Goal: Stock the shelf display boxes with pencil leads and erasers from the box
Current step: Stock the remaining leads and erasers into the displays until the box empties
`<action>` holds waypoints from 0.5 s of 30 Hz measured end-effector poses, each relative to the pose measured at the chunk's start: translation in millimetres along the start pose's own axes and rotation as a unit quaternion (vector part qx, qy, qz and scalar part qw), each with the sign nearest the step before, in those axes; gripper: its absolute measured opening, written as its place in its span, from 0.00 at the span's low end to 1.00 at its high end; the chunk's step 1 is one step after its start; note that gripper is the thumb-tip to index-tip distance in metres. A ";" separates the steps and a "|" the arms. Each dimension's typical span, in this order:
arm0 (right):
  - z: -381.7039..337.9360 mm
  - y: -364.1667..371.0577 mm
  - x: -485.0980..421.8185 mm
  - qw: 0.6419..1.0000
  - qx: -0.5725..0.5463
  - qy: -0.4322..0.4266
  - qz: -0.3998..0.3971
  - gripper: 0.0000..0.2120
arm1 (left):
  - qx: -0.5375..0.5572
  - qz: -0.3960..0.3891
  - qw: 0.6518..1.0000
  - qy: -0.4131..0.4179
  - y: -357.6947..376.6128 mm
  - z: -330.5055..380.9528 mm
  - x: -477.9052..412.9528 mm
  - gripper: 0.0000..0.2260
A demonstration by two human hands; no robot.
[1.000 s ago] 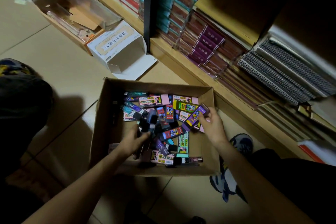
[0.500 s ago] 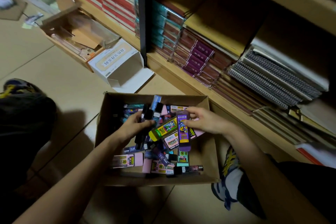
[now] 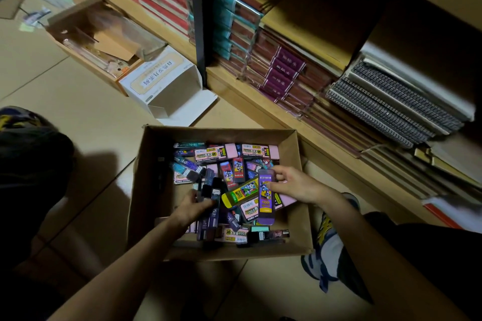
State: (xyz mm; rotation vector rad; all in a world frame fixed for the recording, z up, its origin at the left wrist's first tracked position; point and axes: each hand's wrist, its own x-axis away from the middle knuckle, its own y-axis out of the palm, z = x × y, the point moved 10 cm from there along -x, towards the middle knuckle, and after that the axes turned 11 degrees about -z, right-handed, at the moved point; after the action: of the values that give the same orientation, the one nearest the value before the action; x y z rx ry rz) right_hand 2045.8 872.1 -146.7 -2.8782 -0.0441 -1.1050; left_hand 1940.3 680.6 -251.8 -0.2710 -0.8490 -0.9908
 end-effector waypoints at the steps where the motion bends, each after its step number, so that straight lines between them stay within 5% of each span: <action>1: 2.1 1.4 -0.6 1.000 -0.004 0.003 -0.004 0.13 | 0.007 -0.014 1.000 0.010 3.4 -0.6 0.2 0.13; 11: -0.2 8.1 -1.1 0.997 -0.052 0.008 -0.056 0.09 | 0.121 -0.142 0.982 -0.006 34.8 21.2 4.8 0.07; 15: -11.0 10.7 -3.6 0.995 -0.076 -0.003 -0.065 0.09 | 0.096 -0.195 0.976 0.024 57.1 48.8 6.6 0.19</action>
State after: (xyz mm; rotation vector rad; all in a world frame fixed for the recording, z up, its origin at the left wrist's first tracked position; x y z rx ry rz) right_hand 2036.3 860.7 -141.4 -3.0525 -0.1562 -1.1686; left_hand 1964.4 734.9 -205.4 0.0905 -0.9675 -1.2632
